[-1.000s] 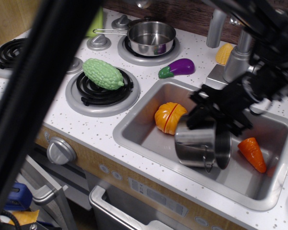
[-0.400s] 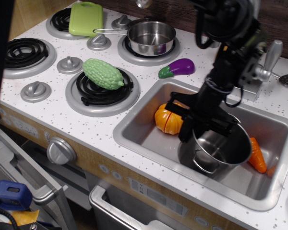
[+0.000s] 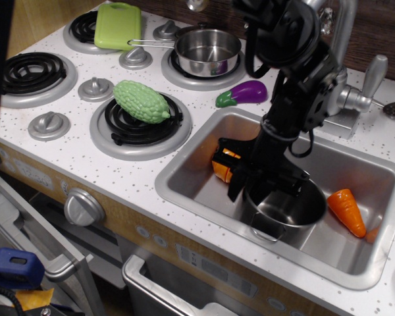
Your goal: Flip pot upright in sink
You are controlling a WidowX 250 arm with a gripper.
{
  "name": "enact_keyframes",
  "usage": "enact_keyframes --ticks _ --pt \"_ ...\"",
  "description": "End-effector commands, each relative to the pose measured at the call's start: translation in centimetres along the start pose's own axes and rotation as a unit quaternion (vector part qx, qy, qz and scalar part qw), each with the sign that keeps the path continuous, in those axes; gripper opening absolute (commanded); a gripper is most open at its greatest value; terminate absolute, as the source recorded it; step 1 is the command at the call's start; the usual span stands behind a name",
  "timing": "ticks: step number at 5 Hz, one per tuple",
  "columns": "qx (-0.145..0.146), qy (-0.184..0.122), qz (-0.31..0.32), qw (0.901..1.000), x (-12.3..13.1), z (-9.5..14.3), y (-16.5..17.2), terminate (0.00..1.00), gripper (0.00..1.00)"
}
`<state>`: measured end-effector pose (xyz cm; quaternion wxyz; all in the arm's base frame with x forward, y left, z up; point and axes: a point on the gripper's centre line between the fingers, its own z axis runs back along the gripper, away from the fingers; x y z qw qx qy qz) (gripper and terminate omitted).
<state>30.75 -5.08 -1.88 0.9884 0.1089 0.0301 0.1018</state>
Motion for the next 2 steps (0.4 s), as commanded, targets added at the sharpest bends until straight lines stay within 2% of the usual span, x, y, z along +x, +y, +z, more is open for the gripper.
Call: enact_keyframes --ticks 1,2 --pt "-0.023 -0.063 -0.004 0.9978 1.32 2.83 0.43 0.0 1.0" --pt "-0.023 -0.063 -0.004 0.9978 1.32 2.83 0.43 1.0 1.0"
